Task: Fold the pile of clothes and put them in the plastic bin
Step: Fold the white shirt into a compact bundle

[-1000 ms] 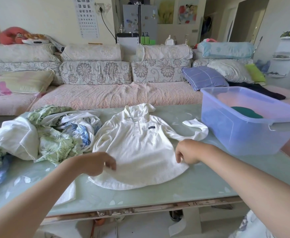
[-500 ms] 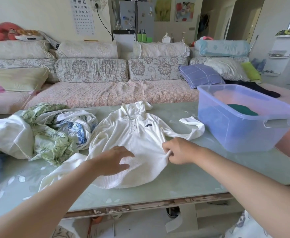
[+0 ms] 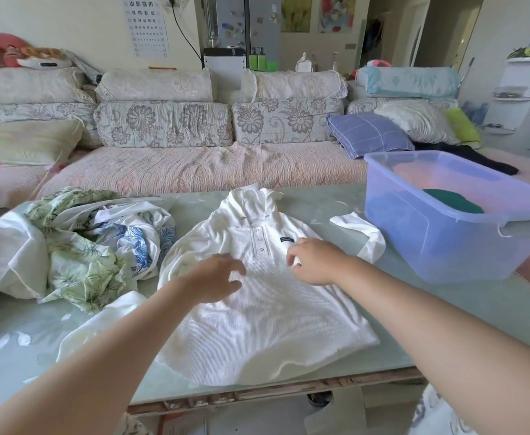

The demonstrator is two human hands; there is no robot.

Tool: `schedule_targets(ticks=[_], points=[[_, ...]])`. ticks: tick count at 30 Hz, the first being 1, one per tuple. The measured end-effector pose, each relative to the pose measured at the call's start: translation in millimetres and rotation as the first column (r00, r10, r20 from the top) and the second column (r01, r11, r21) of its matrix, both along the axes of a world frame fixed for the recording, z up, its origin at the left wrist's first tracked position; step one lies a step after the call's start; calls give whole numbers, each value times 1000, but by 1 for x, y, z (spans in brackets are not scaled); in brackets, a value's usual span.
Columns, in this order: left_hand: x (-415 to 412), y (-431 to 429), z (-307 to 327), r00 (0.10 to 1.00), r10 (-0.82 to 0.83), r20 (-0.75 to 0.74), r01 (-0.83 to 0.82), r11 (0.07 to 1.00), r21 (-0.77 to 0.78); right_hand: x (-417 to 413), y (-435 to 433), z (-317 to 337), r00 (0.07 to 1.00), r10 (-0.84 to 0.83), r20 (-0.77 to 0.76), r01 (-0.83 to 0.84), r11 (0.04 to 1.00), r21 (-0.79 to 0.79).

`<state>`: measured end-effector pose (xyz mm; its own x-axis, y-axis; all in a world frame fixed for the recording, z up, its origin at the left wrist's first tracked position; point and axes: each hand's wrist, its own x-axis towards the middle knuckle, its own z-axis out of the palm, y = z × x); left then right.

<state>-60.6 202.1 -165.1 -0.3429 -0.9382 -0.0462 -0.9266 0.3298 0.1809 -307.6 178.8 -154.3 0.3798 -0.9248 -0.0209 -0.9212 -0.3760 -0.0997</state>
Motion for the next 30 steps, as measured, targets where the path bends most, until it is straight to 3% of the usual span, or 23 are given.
schedule_targets(ticks=[2,5,7,11,13,15,17,19,22,26,30], points=[[4,-12,-7,997,51,56,-53,998,27,3,-13,-10,998,8,-68,-3,997,73],[18,-26,-15,959,152,240,-211,947,243,2,-28,-19,991,-33,-131,57,982,182],[22,-35,-10,911,180,372,-302,904,303,0,-38,-22,967,-76,-245,132,966,224],[24,-64,7,865,236,443,-413,836,361,6,-62,-14,918,-151,-366,198,976,92],[27,-79,9,862,261,435,-427,837,344,14,-73,-14,915,-152,-373,163,987,-2],[28,-94,7,881,291,373,-376,910,176,21,-84,-19,930,-148,-337,122,988,-97],[28,-109,0,924,297,243,-296,954,-42,27,-98,-26,970,-122,-212,98,988,-120],[28,-125,-10,968,236,85,-223,965,-139,34,-114,-31,994,-65,-91,57,994,-91],[28,-144,-30,985,172,-34,-174,978,-113,44,-137,-43,999,-49,18,50,998,-24],[45,-157,-60,972,234,4,-234,972,3,30,-159,-61,991,-121,59,114,988,107],[65,-166,-60,931,317,178,-326,945,19,18,-175,-61,973,-196,-123,210,971,114]])
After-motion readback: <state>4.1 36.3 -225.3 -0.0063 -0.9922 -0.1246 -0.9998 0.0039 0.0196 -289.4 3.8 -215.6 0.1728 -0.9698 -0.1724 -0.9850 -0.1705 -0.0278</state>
